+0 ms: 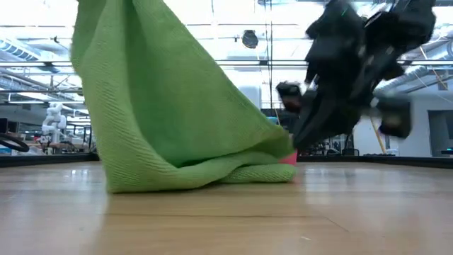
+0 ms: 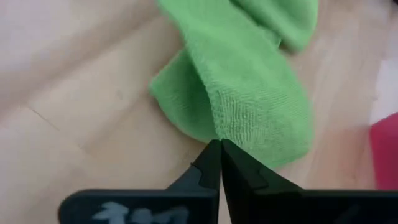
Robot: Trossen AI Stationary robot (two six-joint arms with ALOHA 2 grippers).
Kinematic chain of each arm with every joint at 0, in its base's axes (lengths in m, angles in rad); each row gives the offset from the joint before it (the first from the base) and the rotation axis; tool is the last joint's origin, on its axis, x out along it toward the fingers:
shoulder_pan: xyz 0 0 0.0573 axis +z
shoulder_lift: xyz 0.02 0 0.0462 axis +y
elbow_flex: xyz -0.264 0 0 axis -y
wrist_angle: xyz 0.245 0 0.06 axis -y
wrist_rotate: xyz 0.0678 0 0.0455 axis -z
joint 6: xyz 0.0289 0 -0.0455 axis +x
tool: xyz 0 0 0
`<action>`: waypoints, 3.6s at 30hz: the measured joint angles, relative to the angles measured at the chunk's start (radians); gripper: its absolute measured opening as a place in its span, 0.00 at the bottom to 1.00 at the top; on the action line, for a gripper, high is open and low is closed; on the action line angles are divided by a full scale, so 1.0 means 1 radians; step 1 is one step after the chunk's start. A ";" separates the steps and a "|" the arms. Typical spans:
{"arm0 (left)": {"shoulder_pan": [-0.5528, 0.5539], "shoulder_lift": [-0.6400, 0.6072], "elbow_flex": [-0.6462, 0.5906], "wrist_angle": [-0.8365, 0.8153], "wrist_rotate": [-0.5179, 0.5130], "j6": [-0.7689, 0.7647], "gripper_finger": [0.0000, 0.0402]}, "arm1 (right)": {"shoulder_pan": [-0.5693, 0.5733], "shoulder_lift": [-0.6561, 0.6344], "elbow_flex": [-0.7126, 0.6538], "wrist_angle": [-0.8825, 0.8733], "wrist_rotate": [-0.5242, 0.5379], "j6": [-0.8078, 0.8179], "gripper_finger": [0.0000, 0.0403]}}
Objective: Fold microfiber towels
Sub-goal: Fold the green microfiber cloth
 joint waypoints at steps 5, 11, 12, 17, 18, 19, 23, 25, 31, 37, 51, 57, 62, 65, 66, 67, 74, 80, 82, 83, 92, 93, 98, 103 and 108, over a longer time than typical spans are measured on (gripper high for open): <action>0.000 0.000 0.000 0.106 -0.014 0.118 0.03 | 0.147 -0.218 0.000 -0.111 0.189 0.146 0.00; 0.000 0.000 0.000 0.337 -0.030 0.311 0.01 | 0.365 -0.448 0.091 -0.300 0.551 0.338 0.00; 0.000 0.000 0.000 0.387 -0.034 0.341 0.02 | 0.400 -0.466 0.126 -0.343 0.627 0.360 0.00; 0.000 0.000 0.000 0.709 -0.054 0.543 0.04 | 0.530 -0.490 0.334 -0.527 0.844 0.407 0.00; 0.000 0.000 0.000 0.774 -0.056 0.580 0.04 | 0.550 -0.490 0.375 -0.561 0.863 0.401 0.00; 0.000 0.000 0.000 0.829 -0.063 0.616 0.03 | 0.566 -0.490 0.414 -0.593 0.869 0.397 0.00; -0.013 -0.022 0.000 0.892 -0.112 0.648 0.01 | 0.611 -0.491 0.550 -0.707 0.925 0.456 0.00; -0.025 -0.036 0.000 0.849 -0.092 0.580 0.02 | 0.639 -0.494 0.592 -0.766 0.949 0.554 0.00; -0.079 -0.033 -0.001 0.636 0.190 0.302 0.03 | 0.757 -0.494 0.619 -0.919 0.991 0.764 0.00; -0.143 0.002 -0.002 0.585 0.168 0.213 0.03 | 0.825 -0.466 0.547 -0.927 0.929 0.956 0.00; -0.089 -0.046 -0.001 0.073 -0.529 0.054 0.03 | 0.490 -0.550 0.309 -0.880 0.992 0.892 0.00; 0.018 -0.049 -0.001 -0.293 -0.415 -0.331 0.02 | 0.265 -0.563 0.114 -0.618 0.882 0.742 0.00; 0.071 -0.045 -0.001 -0.352 -0.250 -0.384 0.04 | 0.175 -0.554 -0.047 -0.356 0.722 0.686 0.00; 0.072 -0.045 -0.001 -0.353 -0.186 -0.361 0.01 | 0.154 -0.555 -0.085 -0.325 0.693 0.700 0.00; 0.071 -0.045 -0.001 -0.357 -0.165 -0.360 0.01 | 0.152 -0.555 -0.090 -0.328 0.673 0.709 0.00; 0.071 -0.045 -0.001 -0.362 -0.146 -0.361 0.01 | 0.152 -0.555 -0.091 -0.332 0.653 0.718 0.00; 0.043 -0.038 -0.001 -0.399 -0.096 -0.390 0.03 | 0.153 -0.543 -0.091 -0.334 0.567 0.752 0.00; 0.011 -0.034 -0.001 -0.371 -0.090 -0.405 0.03 | 0.166 -0.513 -0.092 -0.280 0.511 0.795 0.00; -0.009 -0.034 -0.001 -0.247 -0.083 -0.328 0.04 | 0.192 -0.513 -0.080 -0.271 0.471 0.830 0.00; -0.020 -0.035 -0.001 -0.169 -0.067 -0.272 0.03 | 0.209 -0.515 -0.066 -0.280 0.457 0.845 0.00; -0.094 -0.035 -0.001 0.372 0.021 0.075 0.02 | 0.449 -0.507 0.253 -0.563 0.583 0.862 0.00; -0.101 -0.035 -0.001 0.406 0.021 0.086 0.02 | 0.478 -0.502 0.289 -0.606 0.606 0.876 0.00; -0.127 -0.035 0.000 0.522 0.040 0.098 0.02 | 0.622 -0.468 0.438 -0.715 0.636 0.950 0.00; -0.150 -0.045 0.000 0.407 -0.072 0.173 0.01 | 0.667 -0.449 0.482 -0.802 0.734 0.947 0.00; -0.086 -0.044 0.000 0.045 -0.244 -0.016 0.02 | 0.554 -0.451 0.374 -0.842 0.821 0.954 0.00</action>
